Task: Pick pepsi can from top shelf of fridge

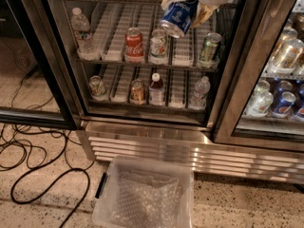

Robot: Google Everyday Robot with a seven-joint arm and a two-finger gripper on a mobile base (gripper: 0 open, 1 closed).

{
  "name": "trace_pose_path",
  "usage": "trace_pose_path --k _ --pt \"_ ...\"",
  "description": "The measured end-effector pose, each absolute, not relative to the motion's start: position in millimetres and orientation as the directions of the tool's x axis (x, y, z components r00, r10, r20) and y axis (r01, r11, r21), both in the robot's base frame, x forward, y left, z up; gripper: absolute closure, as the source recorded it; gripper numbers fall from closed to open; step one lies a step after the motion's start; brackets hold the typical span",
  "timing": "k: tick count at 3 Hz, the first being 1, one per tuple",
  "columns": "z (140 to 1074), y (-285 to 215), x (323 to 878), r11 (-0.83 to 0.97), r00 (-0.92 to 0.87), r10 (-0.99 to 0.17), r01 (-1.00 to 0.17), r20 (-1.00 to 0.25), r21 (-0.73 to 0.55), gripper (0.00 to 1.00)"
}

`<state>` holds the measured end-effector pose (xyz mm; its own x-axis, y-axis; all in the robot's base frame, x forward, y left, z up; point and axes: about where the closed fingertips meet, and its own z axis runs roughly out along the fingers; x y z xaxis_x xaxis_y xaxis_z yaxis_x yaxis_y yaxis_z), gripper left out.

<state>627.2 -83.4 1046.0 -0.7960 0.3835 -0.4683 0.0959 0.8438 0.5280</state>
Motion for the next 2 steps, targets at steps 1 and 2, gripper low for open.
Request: trace_pose_path --k 1,2 --pt "1031.5 -71.9 608.8 0.832 -0.826 0.371 0.093 -0.424 0.547 1.0" --pt "1007.7 -27.4 561.9 0.785 -0.886 0.336 0.077 -0.318 0.615 1.0"
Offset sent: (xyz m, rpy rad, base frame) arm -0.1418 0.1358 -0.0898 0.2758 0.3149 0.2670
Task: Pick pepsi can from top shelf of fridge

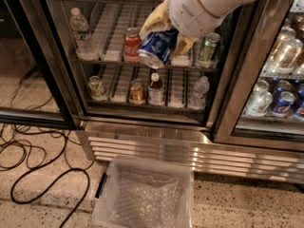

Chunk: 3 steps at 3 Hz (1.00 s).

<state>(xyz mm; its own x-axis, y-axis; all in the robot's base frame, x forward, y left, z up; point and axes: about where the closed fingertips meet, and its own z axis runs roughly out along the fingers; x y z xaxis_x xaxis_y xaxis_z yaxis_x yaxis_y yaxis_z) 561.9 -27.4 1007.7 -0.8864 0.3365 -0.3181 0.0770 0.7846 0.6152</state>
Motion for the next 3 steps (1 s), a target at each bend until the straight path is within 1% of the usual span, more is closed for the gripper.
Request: trace_pose_path --k 1,2,3 --pt "976.8 30.1 514.8 0.735 -0.952 0.247 0.061 -0.182 0.676 1.0" --pt "958.8 70.7 481.4 0.7 -0.986 0.146 0.043 -0.084 0.712 1.0" --pt "960.5 75.2 477.7 0.693 -0.987 0.138 0.042 -0.076 0.719 1.0"
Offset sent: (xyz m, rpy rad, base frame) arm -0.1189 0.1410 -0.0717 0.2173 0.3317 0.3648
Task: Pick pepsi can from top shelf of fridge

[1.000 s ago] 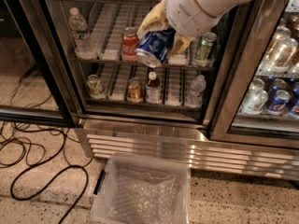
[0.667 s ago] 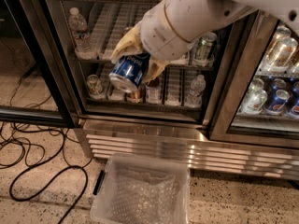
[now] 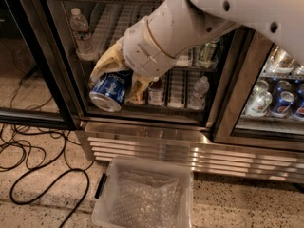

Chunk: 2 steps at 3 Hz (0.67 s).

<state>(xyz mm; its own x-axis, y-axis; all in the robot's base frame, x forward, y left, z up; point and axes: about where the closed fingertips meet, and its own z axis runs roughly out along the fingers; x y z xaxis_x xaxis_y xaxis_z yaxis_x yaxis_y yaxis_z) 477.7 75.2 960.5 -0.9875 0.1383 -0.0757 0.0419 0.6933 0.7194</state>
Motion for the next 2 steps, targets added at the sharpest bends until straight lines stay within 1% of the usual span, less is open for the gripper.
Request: trace_pose_path --k 1,2 --pt "929.1 90.9 463.8 0.681 -0.991 0.134 0.079 -0.017 0.728 1.0" --pt "872.5 116.7 444.0 0.665 -0.989 0.132 0.137 0.065 0.734 1.0"
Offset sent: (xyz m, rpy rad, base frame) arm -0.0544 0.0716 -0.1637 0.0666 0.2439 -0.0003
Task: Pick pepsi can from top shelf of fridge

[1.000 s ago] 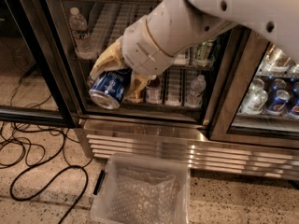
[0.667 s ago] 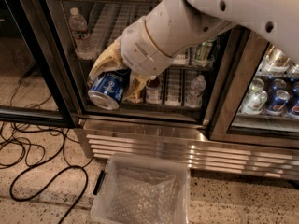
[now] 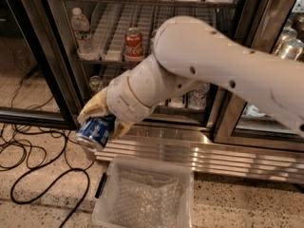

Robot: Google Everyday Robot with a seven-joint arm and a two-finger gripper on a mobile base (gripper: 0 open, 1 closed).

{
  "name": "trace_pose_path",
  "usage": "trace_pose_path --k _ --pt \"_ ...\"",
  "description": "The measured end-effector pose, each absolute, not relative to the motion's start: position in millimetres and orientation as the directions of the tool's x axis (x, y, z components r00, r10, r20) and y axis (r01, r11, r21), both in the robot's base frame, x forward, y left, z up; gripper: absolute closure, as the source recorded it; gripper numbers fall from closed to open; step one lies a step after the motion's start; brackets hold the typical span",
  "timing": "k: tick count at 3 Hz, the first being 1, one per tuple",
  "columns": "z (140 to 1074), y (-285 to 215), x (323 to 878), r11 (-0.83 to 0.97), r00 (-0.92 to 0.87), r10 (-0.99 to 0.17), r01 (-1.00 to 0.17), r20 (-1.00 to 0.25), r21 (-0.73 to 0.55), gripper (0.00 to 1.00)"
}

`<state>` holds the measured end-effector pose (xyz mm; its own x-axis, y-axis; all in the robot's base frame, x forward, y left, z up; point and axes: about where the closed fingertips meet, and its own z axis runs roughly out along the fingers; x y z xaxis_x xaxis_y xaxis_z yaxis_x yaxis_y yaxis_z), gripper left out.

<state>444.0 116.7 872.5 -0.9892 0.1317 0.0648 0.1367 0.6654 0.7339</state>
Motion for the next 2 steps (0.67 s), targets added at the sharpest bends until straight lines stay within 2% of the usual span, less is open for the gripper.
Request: trace_pose_path --k 2 --pt "793.4 128.0 435.1 0.664 -0.968 0.161 0.249 0.191 0.705 1.0"
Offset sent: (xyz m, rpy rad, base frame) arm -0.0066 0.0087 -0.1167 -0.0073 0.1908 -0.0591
